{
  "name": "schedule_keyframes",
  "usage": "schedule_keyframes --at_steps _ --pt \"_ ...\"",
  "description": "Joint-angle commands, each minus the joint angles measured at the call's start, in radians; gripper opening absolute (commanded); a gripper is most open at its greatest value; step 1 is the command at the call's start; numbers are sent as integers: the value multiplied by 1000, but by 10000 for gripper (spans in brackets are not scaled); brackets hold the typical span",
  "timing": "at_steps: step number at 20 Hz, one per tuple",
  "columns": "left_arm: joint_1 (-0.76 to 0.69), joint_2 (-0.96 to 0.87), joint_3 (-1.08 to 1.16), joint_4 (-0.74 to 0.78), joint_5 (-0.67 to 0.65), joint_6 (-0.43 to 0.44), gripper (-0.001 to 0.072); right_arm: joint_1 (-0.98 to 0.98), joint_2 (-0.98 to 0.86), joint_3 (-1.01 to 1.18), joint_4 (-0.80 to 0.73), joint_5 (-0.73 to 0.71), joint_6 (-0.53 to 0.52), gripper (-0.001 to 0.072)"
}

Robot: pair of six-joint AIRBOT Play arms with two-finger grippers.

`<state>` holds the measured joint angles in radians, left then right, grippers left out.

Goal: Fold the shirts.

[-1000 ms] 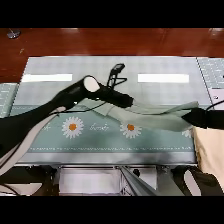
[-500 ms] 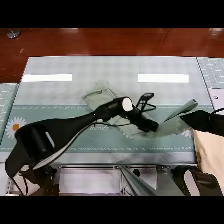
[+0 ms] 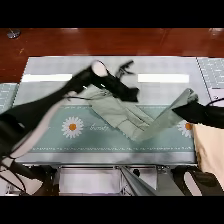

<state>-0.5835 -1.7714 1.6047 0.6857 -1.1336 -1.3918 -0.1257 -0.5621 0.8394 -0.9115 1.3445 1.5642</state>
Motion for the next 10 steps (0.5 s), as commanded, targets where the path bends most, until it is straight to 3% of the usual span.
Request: schedule_keyframes --at_steps 1,6,10 --pt "271 173 -49 122 -134 10 19 173 -136 82 21 -125 16 26" --pt "681 618 -420 191 -31 22 20 465 -529 354 13 -243 9 26" --pt "829 970 -755 190 61 24 20 582 -892 644 13 -260 3 26"
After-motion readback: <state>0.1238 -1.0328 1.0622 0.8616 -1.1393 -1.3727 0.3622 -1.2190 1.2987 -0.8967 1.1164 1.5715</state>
